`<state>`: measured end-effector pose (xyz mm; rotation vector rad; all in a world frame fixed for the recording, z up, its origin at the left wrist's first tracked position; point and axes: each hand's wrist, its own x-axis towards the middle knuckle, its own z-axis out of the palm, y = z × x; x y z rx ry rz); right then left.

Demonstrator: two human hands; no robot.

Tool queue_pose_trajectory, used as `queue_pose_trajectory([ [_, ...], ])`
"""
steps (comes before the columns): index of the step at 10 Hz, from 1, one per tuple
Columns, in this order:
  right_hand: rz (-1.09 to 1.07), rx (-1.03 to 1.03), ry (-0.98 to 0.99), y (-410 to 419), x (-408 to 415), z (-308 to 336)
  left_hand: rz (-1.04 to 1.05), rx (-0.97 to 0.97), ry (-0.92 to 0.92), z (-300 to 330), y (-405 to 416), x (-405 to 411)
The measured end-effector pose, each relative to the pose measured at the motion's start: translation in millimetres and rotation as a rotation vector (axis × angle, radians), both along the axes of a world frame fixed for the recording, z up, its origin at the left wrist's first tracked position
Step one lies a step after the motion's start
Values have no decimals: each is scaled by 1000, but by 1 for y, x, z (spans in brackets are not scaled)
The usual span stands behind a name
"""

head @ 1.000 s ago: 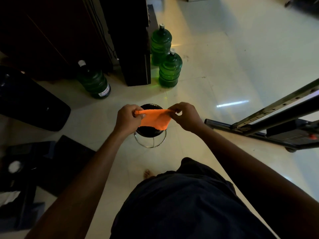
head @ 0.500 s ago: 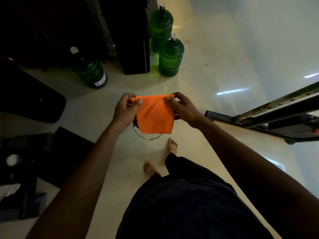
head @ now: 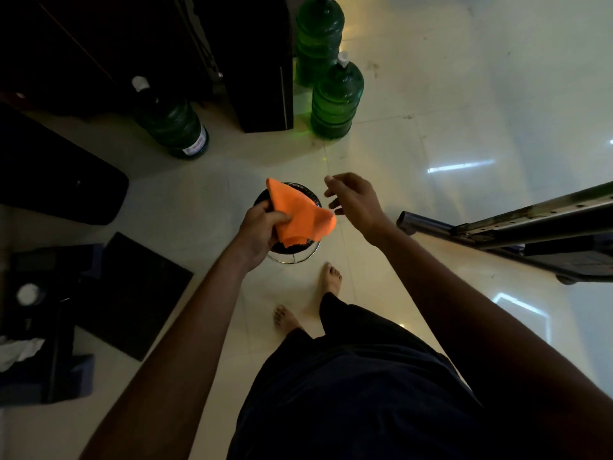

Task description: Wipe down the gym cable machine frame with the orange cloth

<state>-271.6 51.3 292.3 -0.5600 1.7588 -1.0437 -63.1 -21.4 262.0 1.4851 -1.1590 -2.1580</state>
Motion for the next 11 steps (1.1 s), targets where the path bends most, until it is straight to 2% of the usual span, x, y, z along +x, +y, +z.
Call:
queue_pose_trajectory([
  [1,30,145,-141,0,2,-16,3,55,104,5,-5,1],
  [2,69,205,-532,1,7,-31,54,125,210,11,-9,2],
  [3,-36,140,-792,-1,5,-46,85,110,160,3,-17,3],
  [4,-49,181,-772,-8,2,-75,59,28,-53,-29,-24,2],
  [5,-48,296,-565,-9,2,-121,14,-23,-270,-75,-22,5],
  [7,1,343,-347,-9,6,-189,-47,-89,-463,-154,-18,3],
  [8,35,351,-234,-18,4,-213,-38,-49,-477,-180,-30,0],
  [9,156,484,-13,-20,2,-224,-43,18,-693,-195,-40,5],
  [10,154,528,49,-9,1,-228,-149,-22,-814,-192,-33,15],
  [11,156,469,86,-2,-1,-217,-278,-154,-789,-177,-30,18],
])
